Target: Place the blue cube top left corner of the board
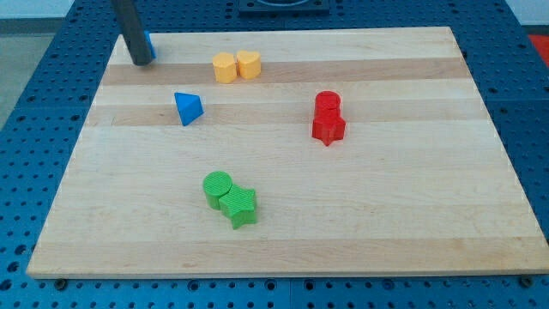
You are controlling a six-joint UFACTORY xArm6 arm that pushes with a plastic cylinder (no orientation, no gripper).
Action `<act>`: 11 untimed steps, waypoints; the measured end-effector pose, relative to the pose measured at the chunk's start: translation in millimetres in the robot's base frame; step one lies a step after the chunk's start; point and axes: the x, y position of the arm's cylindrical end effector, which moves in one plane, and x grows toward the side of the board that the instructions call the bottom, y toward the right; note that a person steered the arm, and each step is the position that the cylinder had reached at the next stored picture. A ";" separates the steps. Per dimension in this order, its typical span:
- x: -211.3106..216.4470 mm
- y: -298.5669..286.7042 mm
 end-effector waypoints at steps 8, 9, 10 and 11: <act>-32.9 67.9; -33.3 51.7; -33.3 43.6; -33.3 37.6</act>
